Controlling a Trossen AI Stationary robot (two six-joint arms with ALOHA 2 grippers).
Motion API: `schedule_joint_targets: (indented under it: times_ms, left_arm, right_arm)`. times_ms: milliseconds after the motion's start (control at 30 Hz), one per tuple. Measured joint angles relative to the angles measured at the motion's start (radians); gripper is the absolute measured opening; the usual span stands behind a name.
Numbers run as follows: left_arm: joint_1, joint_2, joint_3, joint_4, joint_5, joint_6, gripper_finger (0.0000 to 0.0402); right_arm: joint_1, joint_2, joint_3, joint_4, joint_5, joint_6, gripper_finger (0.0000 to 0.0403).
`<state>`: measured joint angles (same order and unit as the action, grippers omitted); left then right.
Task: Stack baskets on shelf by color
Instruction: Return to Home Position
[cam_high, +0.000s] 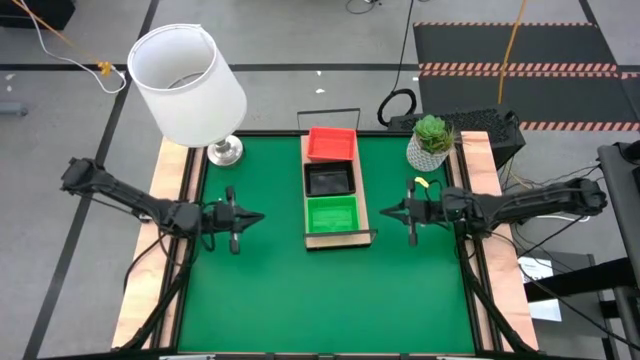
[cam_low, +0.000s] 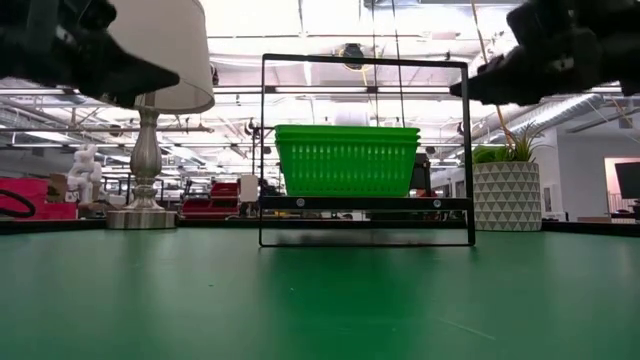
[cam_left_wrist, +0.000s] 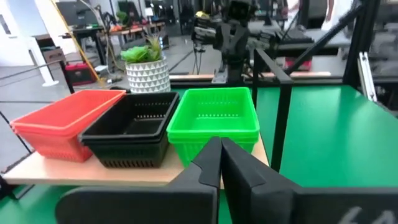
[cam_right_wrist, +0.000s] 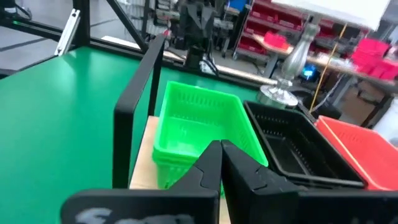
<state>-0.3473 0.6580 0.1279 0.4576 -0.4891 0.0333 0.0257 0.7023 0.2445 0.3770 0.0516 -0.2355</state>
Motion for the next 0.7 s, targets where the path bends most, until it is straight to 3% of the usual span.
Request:
schedule_joint_targets:
  times_ms: [200, 367, 700]
  left_arm:
    - [0.000, -0.052, -0.118, 0.109, 0.046, -0.017, 0.0017]
    - [0.000, -0.063, -0.118, 0.095, 0.055, -0.011, 0.0004]
    - [0.000, -0.063, -0.118, 0.085, 0.056, -0.009, 0.0015]
  right_arm:
    - [0.000, -0.015, -0.094, 0.145, 0.000, -0.020, 0.0000]
    - [0.000, -0.036, -0.135, 0.151, -0.001, -0.020, 0.0000]
    - [0.000, -0.054, -0.225, 0.274, -0.001, -0.012, 0.0000]
